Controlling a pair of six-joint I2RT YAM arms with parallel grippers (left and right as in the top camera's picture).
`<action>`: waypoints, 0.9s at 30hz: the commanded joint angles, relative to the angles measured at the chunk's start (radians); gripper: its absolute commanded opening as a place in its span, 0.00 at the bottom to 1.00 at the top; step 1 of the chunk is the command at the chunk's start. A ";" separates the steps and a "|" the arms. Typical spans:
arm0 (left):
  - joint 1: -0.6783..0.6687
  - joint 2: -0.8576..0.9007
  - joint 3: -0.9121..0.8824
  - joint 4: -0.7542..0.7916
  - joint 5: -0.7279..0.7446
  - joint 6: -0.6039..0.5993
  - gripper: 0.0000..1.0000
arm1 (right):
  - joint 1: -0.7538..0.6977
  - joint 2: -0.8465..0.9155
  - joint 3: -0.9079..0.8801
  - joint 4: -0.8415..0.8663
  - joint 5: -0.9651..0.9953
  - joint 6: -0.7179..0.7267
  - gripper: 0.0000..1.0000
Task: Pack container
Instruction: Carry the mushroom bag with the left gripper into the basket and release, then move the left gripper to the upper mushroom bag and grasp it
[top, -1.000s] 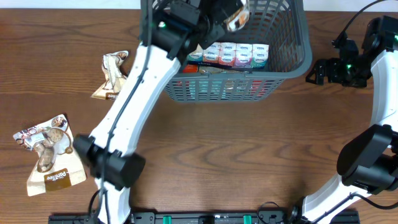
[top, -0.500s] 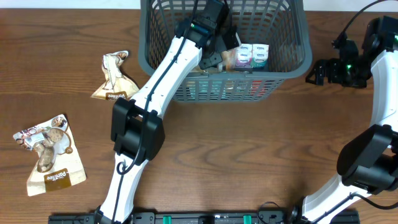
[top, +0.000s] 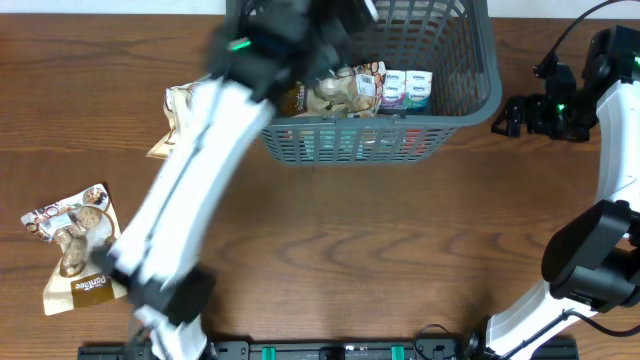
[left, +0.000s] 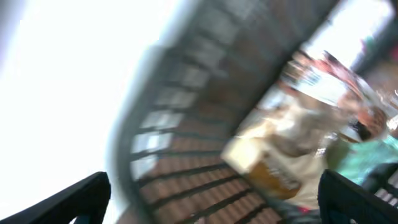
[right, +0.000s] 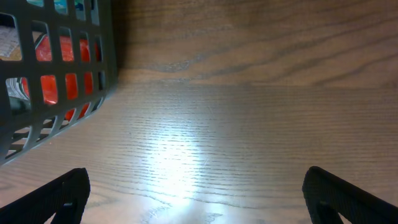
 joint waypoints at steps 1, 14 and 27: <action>0.072 -0.145 0.023 -0.005 -0.093 -0.124 0.95 | 0.001 -0.005 -0.003 0.000 -0.011 -0.013 0.99; 0.550 -0.022 0.021 -0.203 0.019 -0.687 0.99 | 0.003 -0.005 -0.003 -0.002 -0.024 -0.013 0.99; 0.640 0.458 0.021 -0.253 0.185 -0.757 0.99 | 0.003 -0.005 -0.003 -0.002 -0.026 -0.013 0.99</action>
